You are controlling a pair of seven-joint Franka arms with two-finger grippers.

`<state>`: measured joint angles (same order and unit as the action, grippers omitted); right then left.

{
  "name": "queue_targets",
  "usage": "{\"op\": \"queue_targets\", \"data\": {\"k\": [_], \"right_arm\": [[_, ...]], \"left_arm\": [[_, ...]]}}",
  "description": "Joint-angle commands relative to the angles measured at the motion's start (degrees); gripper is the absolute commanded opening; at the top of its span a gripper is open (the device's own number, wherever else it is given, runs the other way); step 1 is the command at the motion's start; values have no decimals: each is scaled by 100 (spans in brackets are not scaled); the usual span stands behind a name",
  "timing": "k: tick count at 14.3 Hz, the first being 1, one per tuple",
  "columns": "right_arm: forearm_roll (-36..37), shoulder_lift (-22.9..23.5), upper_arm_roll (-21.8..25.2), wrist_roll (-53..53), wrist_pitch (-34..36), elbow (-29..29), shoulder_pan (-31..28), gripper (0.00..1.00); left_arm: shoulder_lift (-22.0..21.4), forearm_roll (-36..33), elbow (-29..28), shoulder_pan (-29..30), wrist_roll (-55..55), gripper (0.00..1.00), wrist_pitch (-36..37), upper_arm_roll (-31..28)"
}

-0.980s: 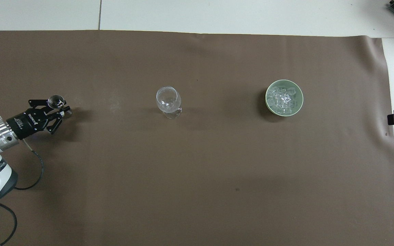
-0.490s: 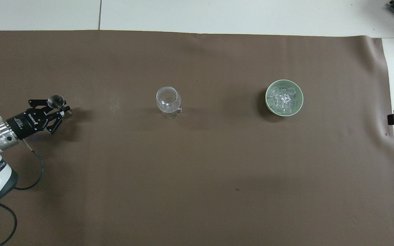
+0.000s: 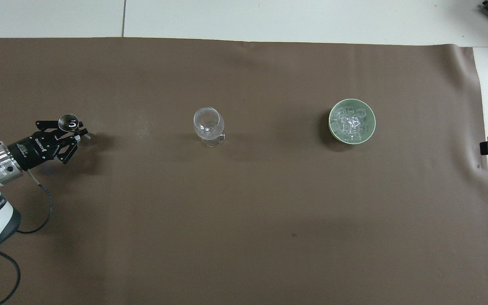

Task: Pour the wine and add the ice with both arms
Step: 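Lift the jigger with the left gripper and carry it toward the glass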

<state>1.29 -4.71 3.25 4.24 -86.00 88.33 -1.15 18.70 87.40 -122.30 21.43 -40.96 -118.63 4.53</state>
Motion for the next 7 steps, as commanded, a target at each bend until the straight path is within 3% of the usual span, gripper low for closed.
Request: {"op": "queue_targets", "data": {"k": [1, 7], "right_arm": [[2, -12, -35, 130, 40, 9, -61, 100], [2, -12, -35, 130, 40, 9, -61, 100]], "left_arm": [[-217, 93, 48, -94, -342, 0, 33, -22], [-788, 85, 39, -709, -896, 0, -327, -22]]}}
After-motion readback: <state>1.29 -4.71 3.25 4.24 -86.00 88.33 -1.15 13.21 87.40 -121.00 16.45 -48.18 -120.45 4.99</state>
